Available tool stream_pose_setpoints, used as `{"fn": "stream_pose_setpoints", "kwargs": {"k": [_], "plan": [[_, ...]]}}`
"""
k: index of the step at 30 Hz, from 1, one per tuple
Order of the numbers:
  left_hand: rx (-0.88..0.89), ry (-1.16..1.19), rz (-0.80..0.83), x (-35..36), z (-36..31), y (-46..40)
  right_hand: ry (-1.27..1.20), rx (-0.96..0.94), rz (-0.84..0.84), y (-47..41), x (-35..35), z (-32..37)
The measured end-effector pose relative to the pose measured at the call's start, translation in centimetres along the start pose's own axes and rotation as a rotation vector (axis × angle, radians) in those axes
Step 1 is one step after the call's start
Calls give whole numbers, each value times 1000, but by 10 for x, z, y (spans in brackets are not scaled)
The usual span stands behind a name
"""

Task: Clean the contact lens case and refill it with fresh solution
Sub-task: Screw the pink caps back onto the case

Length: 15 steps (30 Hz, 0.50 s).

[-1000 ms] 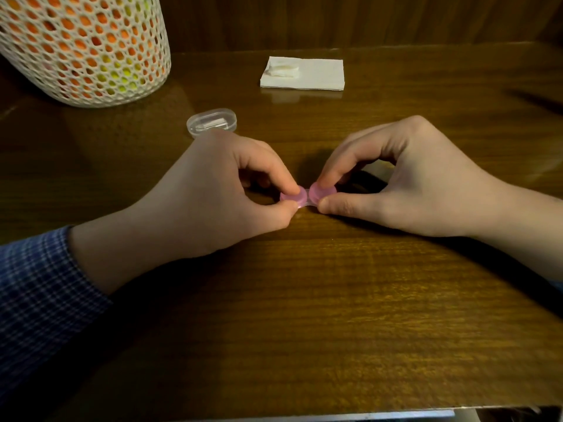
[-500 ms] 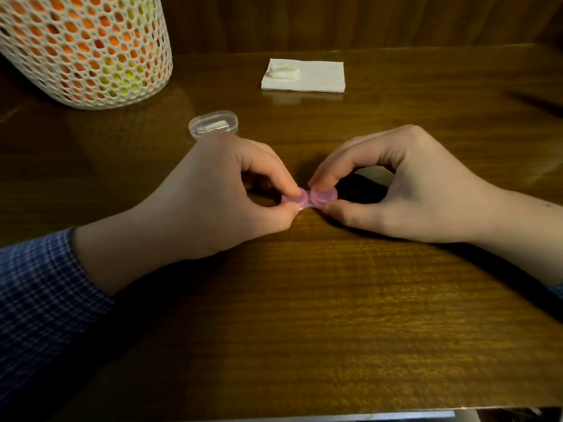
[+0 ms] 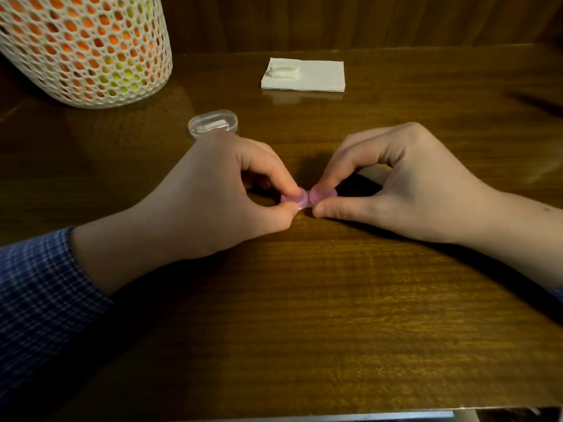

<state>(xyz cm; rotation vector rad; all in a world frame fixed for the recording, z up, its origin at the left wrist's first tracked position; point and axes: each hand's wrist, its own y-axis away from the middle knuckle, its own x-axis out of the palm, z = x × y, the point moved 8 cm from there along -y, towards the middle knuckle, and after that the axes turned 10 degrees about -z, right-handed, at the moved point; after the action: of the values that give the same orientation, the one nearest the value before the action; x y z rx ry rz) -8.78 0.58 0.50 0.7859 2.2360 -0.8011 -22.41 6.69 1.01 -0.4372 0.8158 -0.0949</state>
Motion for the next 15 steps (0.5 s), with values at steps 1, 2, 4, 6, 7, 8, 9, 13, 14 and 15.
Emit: {"fn": "stream_pose_setpoints", "kwargs": {"k": [1,2,4,6,7,8,9,13,14,15], "plan": [[1,2,0,0,0,0,3,-2,-4,0,0,0],[2,5,1,0,0,0,7,-5,-7,0,0,-1],[2,4,2,0,0,0,13,-13,-12,1,1,-1],[4,-4,5,0,0,0,20,-30,-10,1,0,-1],[5,-6,5,0,0,0,21,-40,-5,2,0,-1],[5,-6,5,0,0,0,19,-47,4,2,0,-1],[5,-4,2,0,0,0,12,-50,13,2,0,-1],[9,-10,-4,0,0,0,5,-42,21,2,0,-1],[10,-13,-4,0,0,0,11,-37,16,2,0,-1],[11,-15,-5,0,0,0,15,-31,10,2,0,-1]]}}
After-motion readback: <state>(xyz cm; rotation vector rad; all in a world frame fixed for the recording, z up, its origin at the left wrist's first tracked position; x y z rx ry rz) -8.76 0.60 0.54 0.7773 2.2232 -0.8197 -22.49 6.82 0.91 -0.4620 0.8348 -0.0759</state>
